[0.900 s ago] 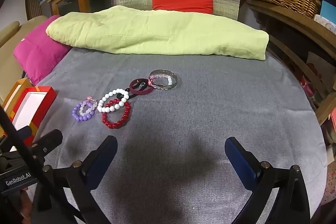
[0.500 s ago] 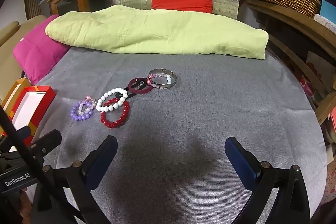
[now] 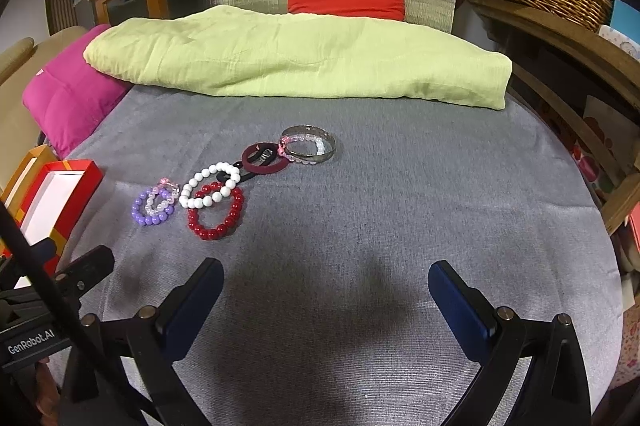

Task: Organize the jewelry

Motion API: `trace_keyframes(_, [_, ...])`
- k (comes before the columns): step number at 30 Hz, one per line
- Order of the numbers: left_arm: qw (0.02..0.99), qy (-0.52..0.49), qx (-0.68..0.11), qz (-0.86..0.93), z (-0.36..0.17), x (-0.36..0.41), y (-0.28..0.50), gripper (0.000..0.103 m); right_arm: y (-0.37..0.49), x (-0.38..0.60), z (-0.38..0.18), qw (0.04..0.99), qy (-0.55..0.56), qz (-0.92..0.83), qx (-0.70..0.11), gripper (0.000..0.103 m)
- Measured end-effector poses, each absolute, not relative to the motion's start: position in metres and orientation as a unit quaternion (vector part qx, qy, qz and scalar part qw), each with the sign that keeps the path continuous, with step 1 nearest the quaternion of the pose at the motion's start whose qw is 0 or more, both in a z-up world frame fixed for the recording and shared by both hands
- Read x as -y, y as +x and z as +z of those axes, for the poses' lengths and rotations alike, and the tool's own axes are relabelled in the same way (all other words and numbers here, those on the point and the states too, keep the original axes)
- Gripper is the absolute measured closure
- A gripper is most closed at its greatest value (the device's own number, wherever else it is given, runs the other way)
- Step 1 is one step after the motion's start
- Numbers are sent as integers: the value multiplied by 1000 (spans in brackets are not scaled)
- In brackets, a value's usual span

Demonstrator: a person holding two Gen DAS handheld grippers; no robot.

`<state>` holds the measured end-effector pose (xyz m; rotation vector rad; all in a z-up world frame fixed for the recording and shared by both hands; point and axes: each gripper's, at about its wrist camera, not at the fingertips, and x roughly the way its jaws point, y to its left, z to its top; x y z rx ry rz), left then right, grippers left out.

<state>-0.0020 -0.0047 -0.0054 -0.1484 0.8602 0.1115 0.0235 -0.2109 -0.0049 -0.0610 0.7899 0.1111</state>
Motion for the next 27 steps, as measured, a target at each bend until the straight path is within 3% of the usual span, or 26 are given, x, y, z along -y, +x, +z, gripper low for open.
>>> trace_keyframes(27, [903, -72, -420, 53, -9, 4, 0, 0, 27, 214, -12, 932, -11, 59, -357, 0])
